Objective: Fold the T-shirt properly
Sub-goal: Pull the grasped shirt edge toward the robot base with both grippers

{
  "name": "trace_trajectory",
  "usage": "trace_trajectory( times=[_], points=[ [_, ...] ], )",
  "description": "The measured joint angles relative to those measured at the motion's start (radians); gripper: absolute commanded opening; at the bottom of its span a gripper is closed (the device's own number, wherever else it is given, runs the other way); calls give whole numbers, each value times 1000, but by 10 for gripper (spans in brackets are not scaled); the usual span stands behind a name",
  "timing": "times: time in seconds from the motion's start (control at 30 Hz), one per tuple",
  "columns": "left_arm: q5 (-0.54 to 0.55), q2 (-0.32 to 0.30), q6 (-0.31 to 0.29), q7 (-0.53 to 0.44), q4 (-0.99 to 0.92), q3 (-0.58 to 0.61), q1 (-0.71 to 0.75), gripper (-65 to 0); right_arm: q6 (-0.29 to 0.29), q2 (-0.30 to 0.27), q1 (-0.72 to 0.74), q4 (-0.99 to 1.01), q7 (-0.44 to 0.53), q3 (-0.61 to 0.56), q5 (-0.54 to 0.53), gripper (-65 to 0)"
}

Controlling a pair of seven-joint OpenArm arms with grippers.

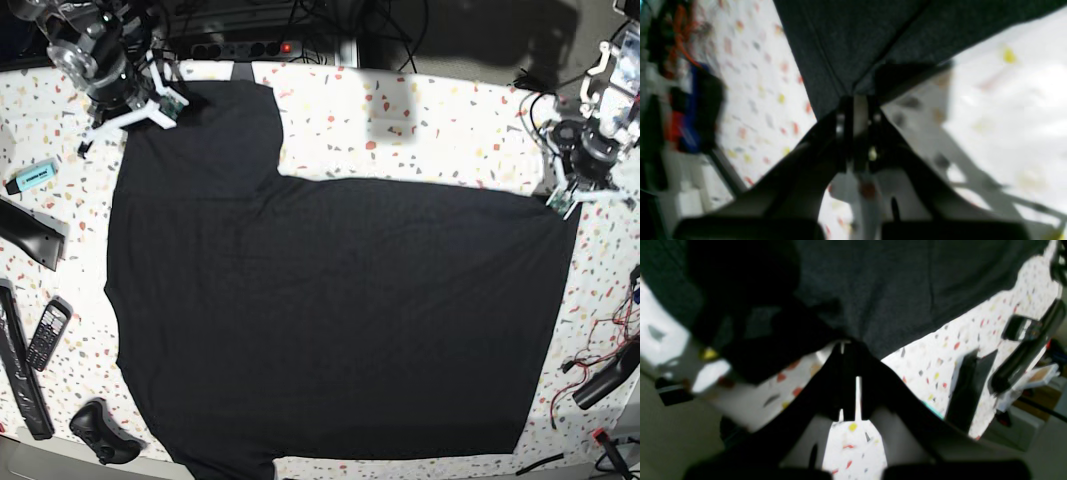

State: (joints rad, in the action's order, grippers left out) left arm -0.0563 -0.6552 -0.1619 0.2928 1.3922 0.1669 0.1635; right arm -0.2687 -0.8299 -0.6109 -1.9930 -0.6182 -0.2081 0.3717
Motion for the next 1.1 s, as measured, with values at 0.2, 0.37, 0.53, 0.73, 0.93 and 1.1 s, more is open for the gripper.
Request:
trace_trajectory(
  times=[0.2,0.37,0.53,0.73,0.93,1.1],
  points=[
    [10,33,-29,22,144,-175,171,-650,1,-1,-151,-75,5,90,-1,-650],
    [7,29,-34,18,209,-233,258,-650,0,11,-245,-132,5,140,0,-650],
    [6,29,-40,22,228,-252,323,-650,-1,42,-340,-166,-3,169,0,-650],
    [-10,28,-48,23,229,-253,364,-650,0,64,-440,-184,-14,169,16,-650],
    [-46,26,-48,29,235,-254,385,-650,5,65,-519,-211,-30,171,72,-650],
    [-46,13,-51,42,266,-255,388,-650,31,64,-519,-230,-30,171,96,-650]
  ],
)
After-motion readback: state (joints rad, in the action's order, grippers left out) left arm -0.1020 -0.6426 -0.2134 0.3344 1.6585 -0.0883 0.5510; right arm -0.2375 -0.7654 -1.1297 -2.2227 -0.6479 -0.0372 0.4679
